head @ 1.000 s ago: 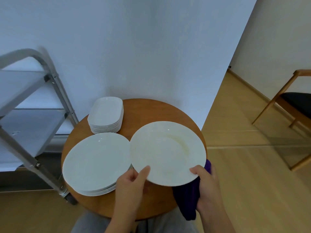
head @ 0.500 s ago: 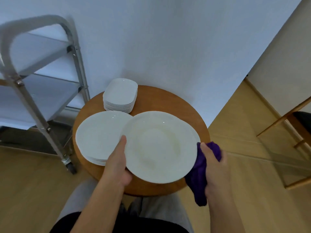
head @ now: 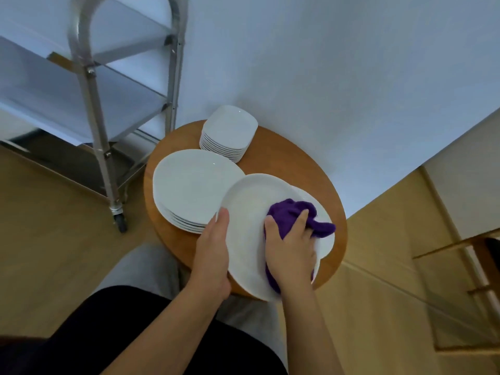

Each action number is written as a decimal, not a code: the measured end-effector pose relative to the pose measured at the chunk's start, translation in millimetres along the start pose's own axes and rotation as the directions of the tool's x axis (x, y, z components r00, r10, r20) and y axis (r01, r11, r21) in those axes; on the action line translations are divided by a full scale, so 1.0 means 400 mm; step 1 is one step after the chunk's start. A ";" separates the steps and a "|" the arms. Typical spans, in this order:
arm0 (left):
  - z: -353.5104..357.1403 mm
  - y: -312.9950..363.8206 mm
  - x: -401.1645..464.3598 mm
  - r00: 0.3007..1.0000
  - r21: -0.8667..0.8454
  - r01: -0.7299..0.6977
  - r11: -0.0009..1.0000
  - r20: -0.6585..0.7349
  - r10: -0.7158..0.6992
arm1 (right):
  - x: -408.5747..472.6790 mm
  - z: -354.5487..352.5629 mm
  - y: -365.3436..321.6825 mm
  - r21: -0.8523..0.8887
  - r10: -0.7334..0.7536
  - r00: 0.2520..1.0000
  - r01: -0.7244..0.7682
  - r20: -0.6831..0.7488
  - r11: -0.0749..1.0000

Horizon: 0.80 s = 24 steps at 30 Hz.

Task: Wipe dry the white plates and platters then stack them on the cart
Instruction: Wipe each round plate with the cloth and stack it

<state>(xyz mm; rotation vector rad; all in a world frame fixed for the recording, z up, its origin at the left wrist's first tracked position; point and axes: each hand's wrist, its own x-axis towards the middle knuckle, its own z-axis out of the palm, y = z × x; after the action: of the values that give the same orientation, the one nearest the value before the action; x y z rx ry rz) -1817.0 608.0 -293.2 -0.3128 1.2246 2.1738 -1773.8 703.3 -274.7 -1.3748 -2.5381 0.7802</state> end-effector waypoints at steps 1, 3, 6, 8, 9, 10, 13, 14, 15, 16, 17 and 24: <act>-0.002 0.002 -0.005 1.000 0.013 0.006 1.000 0.013 -0.006 | 0.011 0.012 -0.007 0.024 -0.007 0.998 0.009 -0.058 1.000; -0.002 0.008 -0.010 0.999 0.040 0.023 0.999 0.038 -0.024 | 0.030 0.032 -0.020 0.024 -0.056 0.981 0.061 -0.187 0.998; 0.000 0.032 -0.010 0.998 0.113 0.009 0.994 0.059 -0.016 | 0.050 0.047 -0.049 0.039 -0.163 0.944 0.182 -0.287 0.983; -0.002 0.049 -0.005 0.998 0.167 -0.029 0.985 0.059 0.019 | 0.045 0.055 -0.066 0.067 -0.247 0.931 0.274 -0.269 0.959; -0.003 0.055 -0.002 0.997 0.178 -0.044 0.983 0.066 0.033 | 0.036 0.058 -0.075 0.089 -0.297 0.922 0.327 -0.251 0.941; -0.005 0.059 0.000 0.996 0.179 -0.056 0.982 0.080 0.042 | 0.023 0.059 -0.081 0.117 -0.353 0.909 0.384 -0.223 0.916; -0.017 0.060 -0.002 0.995 0.095 -0.047 0.994 0.094 0.038 | -0.026 0.056 -0.081 0.197 -0.535 0.843 0.535 -0.056 0.822; -0.021 0.059 -0.006 0.995 0.058 -0.040 0.998 0.093 0.034 | -0.037 0.049 -0.075 0.220 -0.571 0.820 0.554 0.019 0.803; -0.025 0.057 -0.009 0.996 0.039 -0.029 0.999 0.085 0.026 | -0.045 0.039 -0.066 0.242 -0.594 0.800 0.561 0.090 0.792; -0.027 0.056 -0.011 0.997 0.028 -0.011 1.000 0.071 0.009 | -0.051 0.028 -0.054 0.250 -0.611 0.777 0.567 0.155 0.785; -0.030 0.056 -0.009 0.998 0.006 0.023 1.000 0.056 -0.023 | -0.058 0.017 -0.038 0.241 -0.628 0.747 0.582 0.220 0.777; -0.049 0.066 0.016 0.988 -0.104 0.113 0.988 0.120 -0.100 | -0.064 -0.050 0.090 0.171 -0.644 0.595 0.657 0.481 0.734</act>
<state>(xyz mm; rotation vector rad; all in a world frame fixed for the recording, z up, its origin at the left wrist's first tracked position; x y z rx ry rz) -1840.3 584.3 -288.6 -0.2884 1.0039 2.1397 -1725.5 705.9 -273.0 -0.1085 -3.1058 1.0359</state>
